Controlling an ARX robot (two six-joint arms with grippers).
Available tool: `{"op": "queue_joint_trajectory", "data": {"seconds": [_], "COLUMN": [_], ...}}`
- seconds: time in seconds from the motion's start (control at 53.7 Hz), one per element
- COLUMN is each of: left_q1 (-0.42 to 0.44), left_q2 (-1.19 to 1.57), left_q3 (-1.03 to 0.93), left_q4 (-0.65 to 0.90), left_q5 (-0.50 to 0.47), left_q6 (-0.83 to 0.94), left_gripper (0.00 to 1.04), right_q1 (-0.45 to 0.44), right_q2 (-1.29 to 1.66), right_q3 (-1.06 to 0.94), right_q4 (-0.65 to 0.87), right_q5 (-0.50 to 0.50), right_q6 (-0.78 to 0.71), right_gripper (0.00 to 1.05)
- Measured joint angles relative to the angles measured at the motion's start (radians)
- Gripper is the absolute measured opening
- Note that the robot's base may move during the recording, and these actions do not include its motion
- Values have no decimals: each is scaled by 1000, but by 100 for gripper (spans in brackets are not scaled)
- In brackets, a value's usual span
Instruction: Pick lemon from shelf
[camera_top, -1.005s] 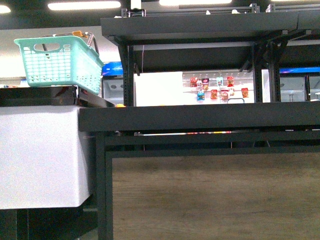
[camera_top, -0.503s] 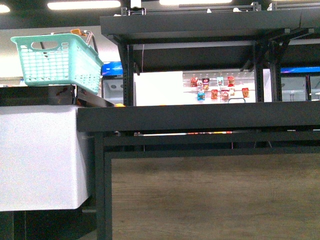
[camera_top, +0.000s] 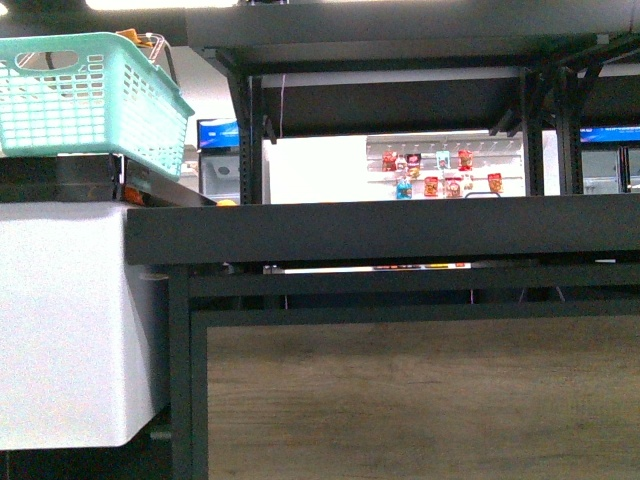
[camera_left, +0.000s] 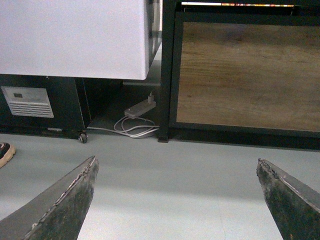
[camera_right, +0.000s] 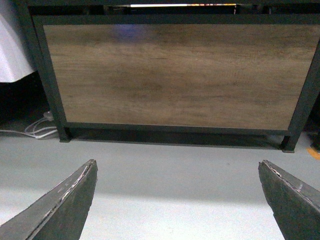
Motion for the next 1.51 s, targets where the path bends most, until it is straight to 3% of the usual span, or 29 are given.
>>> {"op": "queue_joint_trajectory", "data": {"seconds": [1.508], "left_q1": [2], "left_q2": [-2], "left_q3": [0], "left_q4": [0], "left_q5": [0], "left_q6": [0], "left_gripper": [97], "right_q1": [0], "right_q2": [0], "right_q3": [0], "right_q4": [0], "right_q5": [0], "right_q6": [0], "right_gripper": [97]}}
